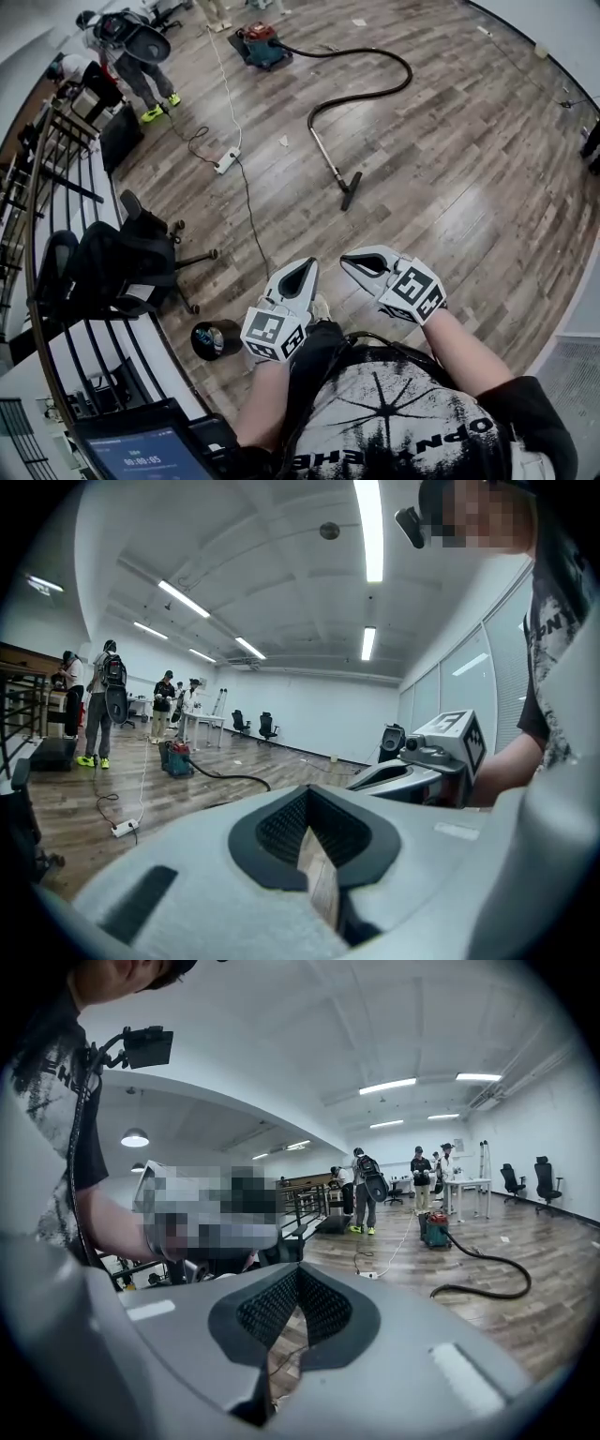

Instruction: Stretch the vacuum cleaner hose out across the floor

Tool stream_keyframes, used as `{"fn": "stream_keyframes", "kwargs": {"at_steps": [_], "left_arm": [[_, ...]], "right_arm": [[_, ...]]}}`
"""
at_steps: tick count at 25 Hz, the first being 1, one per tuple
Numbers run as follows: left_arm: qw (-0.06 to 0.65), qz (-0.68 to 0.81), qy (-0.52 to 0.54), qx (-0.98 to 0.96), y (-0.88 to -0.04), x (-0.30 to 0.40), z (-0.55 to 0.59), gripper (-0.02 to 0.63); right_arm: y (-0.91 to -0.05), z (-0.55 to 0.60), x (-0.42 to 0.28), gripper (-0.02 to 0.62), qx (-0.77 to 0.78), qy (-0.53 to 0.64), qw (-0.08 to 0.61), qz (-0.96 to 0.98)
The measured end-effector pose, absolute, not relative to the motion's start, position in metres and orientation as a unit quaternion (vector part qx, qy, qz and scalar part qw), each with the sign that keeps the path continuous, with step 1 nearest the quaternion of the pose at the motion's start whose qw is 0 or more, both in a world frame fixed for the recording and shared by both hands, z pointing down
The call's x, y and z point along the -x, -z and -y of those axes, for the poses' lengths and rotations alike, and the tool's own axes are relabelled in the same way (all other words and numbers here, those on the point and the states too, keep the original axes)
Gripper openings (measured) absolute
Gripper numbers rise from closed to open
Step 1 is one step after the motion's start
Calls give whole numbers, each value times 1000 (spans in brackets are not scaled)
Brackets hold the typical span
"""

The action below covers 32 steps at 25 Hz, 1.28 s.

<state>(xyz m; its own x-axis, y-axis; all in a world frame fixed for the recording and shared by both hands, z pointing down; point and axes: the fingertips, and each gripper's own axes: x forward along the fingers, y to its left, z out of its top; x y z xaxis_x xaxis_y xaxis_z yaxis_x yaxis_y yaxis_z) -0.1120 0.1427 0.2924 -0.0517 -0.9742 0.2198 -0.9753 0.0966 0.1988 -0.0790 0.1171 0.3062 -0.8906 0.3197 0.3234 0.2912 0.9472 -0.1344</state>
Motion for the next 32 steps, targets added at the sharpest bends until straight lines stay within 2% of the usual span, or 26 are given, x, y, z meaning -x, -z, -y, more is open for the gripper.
{"fn": "stream_keyframes", "kwargs": {"at_steps": [11,18,32], "left_arm": [[162,699,3,-696,-286,267,-115,2],[165,693,10,-702,-294,352,-109,3],[178,688,4,-703,-320,421,-64,2]], "right_arm": [[-280,-87,250,5,136,-31,173,975],[-292,-77,341,5,131,-24,183,974],[-326,-31,409,5,128,-43,198,971]]}}
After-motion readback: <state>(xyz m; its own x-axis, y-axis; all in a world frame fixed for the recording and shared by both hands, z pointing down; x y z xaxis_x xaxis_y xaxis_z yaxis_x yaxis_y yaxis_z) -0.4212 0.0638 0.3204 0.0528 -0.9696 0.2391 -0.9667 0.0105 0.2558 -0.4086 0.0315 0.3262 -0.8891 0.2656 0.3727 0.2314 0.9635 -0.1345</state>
